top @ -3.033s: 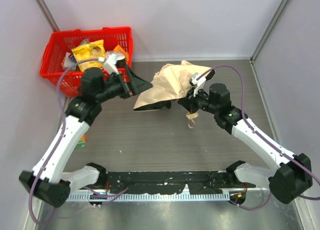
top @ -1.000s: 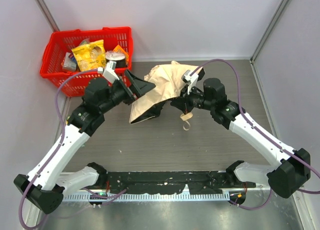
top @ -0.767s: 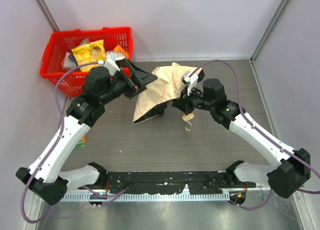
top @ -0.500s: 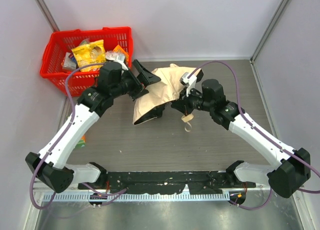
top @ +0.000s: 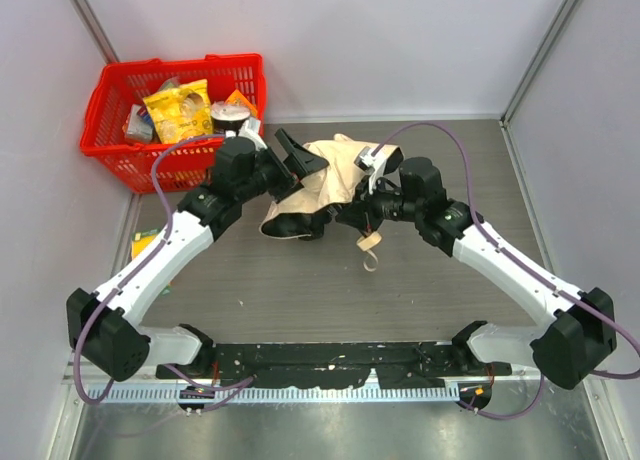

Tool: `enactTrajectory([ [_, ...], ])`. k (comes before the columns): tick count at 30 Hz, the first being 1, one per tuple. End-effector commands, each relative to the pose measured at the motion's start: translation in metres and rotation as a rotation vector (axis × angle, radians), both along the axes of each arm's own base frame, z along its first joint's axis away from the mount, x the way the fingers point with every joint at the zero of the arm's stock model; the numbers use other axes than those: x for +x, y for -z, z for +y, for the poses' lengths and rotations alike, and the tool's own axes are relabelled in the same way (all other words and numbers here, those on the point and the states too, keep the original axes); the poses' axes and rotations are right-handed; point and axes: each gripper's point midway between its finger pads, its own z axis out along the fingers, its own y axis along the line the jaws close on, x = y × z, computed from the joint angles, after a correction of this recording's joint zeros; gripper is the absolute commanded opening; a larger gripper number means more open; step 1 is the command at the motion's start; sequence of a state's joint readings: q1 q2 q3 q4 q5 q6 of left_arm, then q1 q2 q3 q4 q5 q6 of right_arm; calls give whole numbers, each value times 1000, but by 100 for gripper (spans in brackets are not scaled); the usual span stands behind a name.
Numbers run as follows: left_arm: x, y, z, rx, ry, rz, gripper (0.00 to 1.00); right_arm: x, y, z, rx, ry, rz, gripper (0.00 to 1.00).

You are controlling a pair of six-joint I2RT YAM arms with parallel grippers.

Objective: Put away the umbrella

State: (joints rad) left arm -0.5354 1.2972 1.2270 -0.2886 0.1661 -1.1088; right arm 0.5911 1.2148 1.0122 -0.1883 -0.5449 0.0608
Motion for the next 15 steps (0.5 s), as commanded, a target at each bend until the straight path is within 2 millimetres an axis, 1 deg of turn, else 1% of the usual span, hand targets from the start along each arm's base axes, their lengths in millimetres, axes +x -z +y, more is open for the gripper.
enactTrajectory([
  [1, 8, -38, -24, -157, 94, -237, 100, -18, -59, 28, 164, -192, -127, 1],
  [3, 5, -49, -31, -219, 133, -303, 100, -21, -54, 29, 164, -213, -107, 1],
  [5, 3, -51, -36, -241, 164, -315, 100, -27, -53, 31, 172, -242, -93, 1],
  [6, 2, -52, -38, -251, 180, -330, 98, -28, -53, 31, 177, -247, -92, 1],
  [7, 0, -53, -39, -262, 192, -338, 92, -30, -54, 32, 185, -257, -85, 1],
  [9, -1, -55, -38, -275, 192, -356, 75, -34, -52, 32, 190, -272, -70, 1],
  [10, -1, -55, -38, -274, 192, -357, 68, -34, -51, 32, 189, -273, -64, 1],
  [11, -2, -55, -38, -273, 195, -358, 64, -33, -49, 32, 186, -262, -62, 1],
  [14, -7, -59, -37, -269, 204, -368, 45, -33, -49, 30, 185, -247, -55, 1],
  [15, -8, -58, -35, -265, 203, -369, 40, -33, -48, 30, 185, -240, -53, 1],
])
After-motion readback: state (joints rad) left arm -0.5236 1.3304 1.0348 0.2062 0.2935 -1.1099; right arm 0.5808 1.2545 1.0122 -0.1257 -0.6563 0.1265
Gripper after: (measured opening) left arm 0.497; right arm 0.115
